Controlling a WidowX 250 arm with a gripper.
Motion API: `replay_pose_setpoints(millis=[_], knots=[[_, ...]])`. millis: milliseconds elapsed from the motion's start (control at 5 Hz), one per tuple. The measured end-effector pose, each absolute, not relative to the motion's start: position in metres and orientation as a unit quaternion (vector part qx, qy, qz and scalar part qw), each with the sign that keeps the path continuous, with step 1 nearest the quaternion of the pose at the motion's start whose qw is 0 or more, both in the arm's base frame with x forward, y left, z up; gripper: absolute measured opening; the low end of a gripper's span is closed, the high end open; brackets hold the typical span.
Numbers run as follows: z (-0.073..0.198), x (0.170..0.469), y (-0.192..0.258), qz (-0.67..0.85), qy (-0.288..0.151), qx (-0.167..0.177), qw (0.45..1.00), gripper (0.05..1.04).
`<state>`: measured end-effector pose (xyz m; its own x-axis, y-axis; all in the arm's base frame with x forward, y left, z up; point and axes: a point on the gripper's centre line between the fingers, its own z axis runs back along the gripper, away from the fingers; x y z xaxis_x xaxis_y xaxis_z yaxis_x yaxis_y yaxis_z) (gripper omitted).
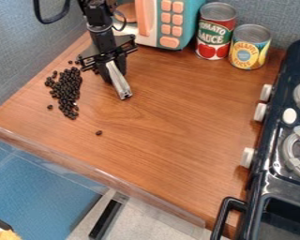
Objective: Sweep into pile
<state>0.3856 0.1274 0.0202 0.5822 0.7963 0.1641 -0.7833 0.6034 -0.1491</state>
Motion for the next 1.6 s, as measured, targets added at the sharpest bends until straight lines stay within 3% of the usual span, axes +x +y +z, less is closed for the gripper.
replay_pose_setpoints(millis=[1000, 1600], knots=[[0.020, 0.350, 0.159, 0.465, -0.106, -0.021, 0.879, 0.381], [0.039, 0.361, 0.149, 0.477, -0.110, -0.065, 0.870, 0.381]])
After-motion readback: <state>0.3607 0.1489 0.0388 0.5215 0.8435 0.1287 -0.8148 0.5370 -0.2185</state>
